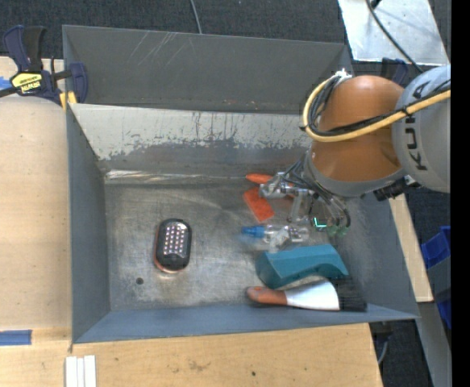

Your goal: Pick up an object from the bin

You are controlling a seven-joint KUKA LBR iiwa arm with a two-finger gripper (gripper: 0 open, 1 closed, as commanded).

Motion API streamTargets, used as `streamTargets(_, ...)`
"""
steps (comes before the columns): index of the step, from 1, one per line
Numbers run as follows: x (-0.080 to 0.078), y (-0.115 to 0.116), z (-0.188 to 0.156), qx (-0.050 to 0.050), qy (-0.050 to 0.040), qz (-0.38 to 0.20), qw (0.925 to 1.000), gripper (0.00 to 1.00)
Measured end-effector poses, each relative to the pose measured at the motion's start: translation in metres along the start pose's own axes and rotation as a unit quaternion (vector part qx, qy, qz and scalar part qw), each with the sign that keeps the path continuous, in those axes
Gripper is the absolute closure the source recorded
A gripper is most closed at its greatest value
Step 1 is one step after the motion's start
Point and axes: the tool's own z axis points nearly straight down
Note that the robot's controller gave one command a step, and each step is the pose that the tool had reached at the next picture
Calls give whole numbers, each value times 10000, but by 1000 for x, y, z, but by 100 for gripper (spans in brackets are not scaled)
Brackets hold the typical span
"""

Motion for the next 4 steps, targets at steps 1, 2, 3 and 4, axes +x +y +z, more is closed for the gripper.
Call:
streamTargets(1, -2, 0, -4, 1, -39, 0, 10000, 0)
streamTargets(2, -17, 10, 37, 1, -83, 47, 10000, 0)
streamTargets(3, -29, -11, 79, -5, -40, -327, 9995, 0)
streamTargets(4, -40, -18, 83, -58, -20, -49, 10000, 0)
